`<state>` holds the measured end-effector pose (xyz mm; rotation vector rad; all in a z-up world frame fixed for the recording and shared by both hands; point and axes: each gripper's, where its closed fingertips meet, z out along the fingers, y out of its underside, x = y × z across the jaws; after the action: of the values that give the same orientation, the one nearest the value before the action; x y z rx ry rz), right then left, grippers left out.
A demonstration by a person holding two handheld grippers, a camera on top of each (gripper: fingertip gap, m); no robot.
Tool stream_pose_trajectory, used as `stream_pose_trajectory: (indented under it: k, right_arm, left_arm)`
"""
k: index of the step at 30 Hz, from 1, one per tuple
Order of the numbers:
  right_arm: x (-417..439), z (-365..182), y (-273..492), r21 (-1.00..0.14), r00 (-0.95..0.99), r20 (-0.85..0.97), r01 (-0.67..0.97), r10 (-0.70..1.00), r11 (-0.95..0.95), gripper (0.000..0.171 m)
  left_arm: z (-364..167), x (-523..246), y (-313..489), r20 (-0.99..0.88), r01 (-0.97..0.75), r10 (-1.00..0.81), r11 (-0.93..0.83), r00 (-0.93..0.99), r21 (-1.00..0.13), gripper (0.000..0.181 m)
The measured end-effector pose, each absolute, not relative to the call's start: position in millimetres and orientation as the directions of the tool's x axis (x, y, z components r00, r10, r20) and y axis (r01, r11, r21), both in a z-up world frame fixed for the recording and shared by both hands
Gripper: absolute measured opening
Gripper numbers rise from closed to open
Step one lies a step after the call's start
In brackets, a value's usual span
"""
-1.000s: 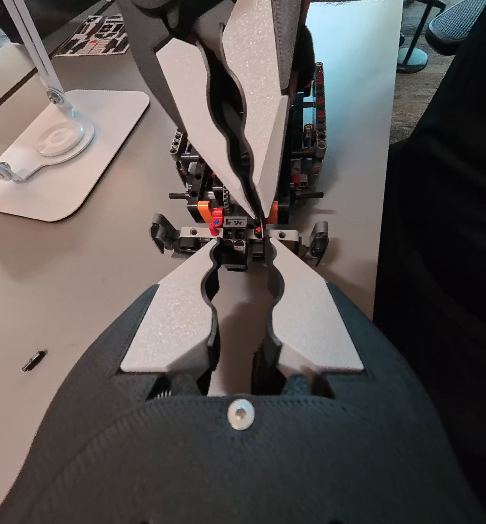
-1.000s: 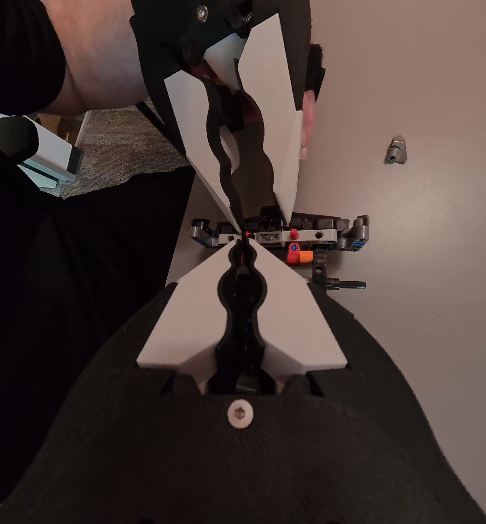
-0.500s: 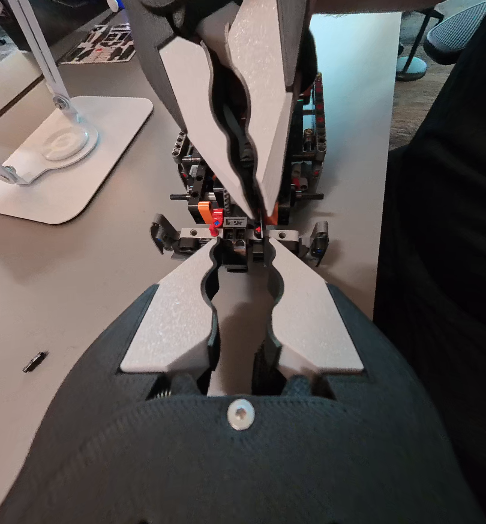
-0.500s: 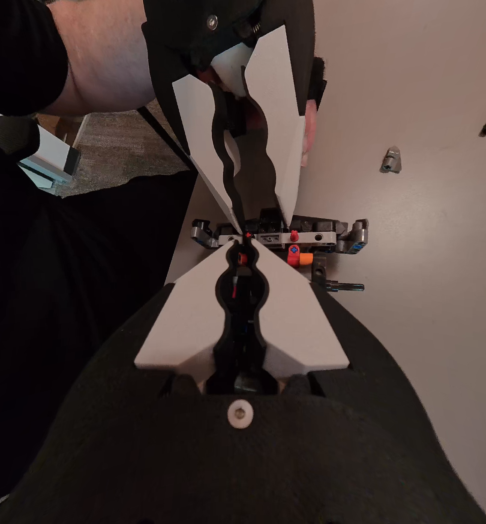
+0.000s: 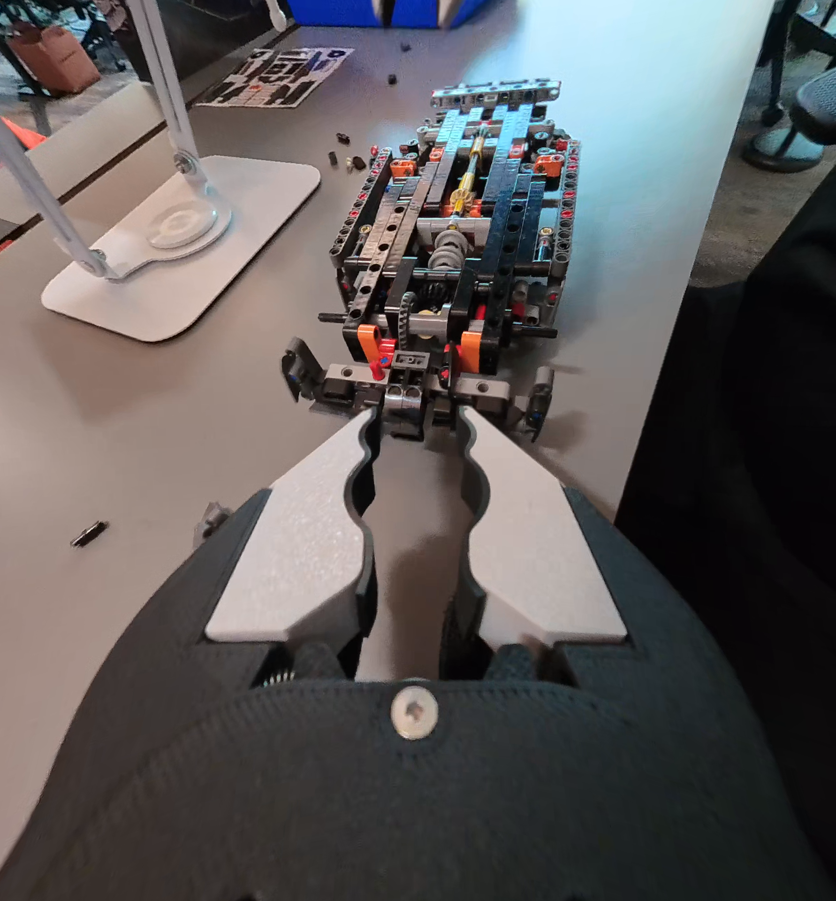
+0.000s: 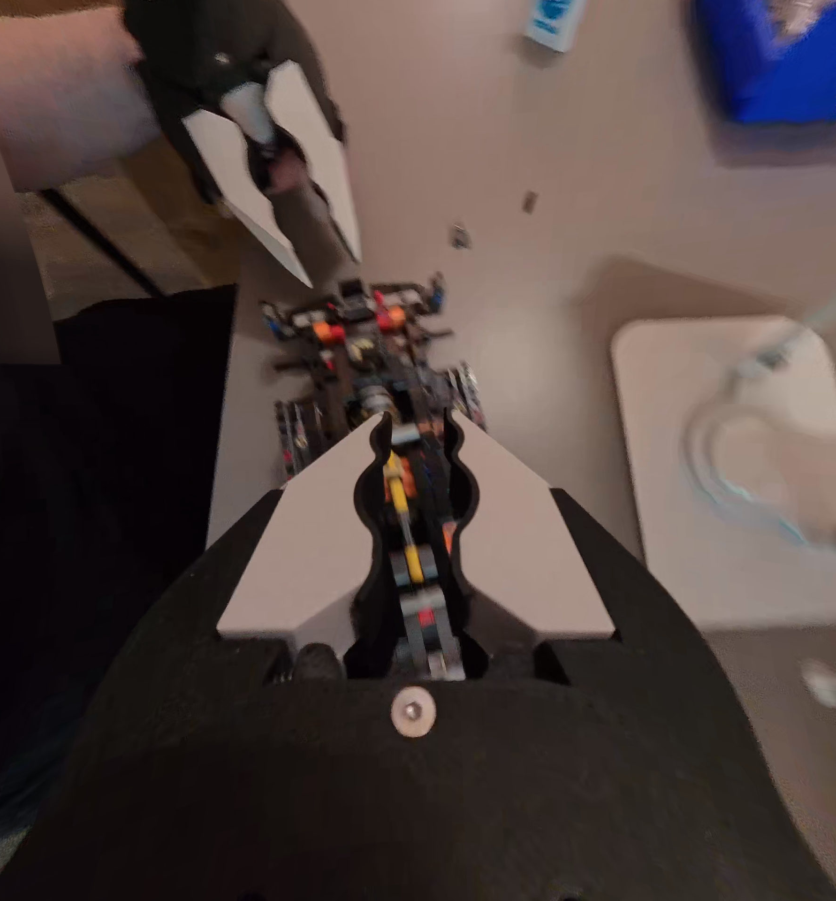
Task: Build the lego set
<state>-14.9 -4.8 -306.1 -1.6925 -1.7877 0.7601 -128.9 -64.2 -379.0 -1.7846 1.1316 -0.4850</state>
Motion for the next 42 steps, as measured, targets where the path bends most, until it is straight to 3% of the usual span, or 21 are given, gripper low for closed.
stream_pose_trajectory:
  k: [6, 11, 23, 27, 33, 42]
  right_arm:
    - [110, -332, 57, -0.638, 0.301, 0.147, 0.757, 0.942, -0.142, 0.016]
    - [155, -374, 74, -0.622, 0.417, 0.089, 0.733, 0.904, -0.277, 0.016]
    - [116, -408, 116, -0.672, 0.312, 0.03, 0.71, 0.95, -0.212, 0.015]
    - [147, -401, 117, -0.652, 0.33, 0.015, 0.718, 0.944, -0.241, 0.009]
    - [191, -406, 81, -0.619, 0.349, -0.037, 0.728, 0.936, -0.296, 0.016]
    - [204, -431, 65, -0.595, 0.424, -0.002, 0.728, 0.906, -0.342, 0.013]
  left_arm:
    - [-370, -134, -66, -0.106, -0.424, -0.818, -0.178, 0.566, -0.888, 0.028]
    - [-370, -128, -67, -0.123, -0.457, -0.801, -0.201, 0.586, -0.866, 0.025]
    - [-350, -115, -69, -0.146, -0.444, -0.742, -0.22, 0.654, -0.869, 0.023]
    - [-349, -118, -71, -0.147, -0.441, -0.722, -0.237, 0.676, -0.866, 0.023]
    - [-355, -117, -66, -0.089, -0.388, -0.705, -0.275, 0.703, -0.88, 0.023]
    - [-343, -100, -64, -0.118, -0.396, -0.693, -0.256, 0.711, -0.882, 0.022]
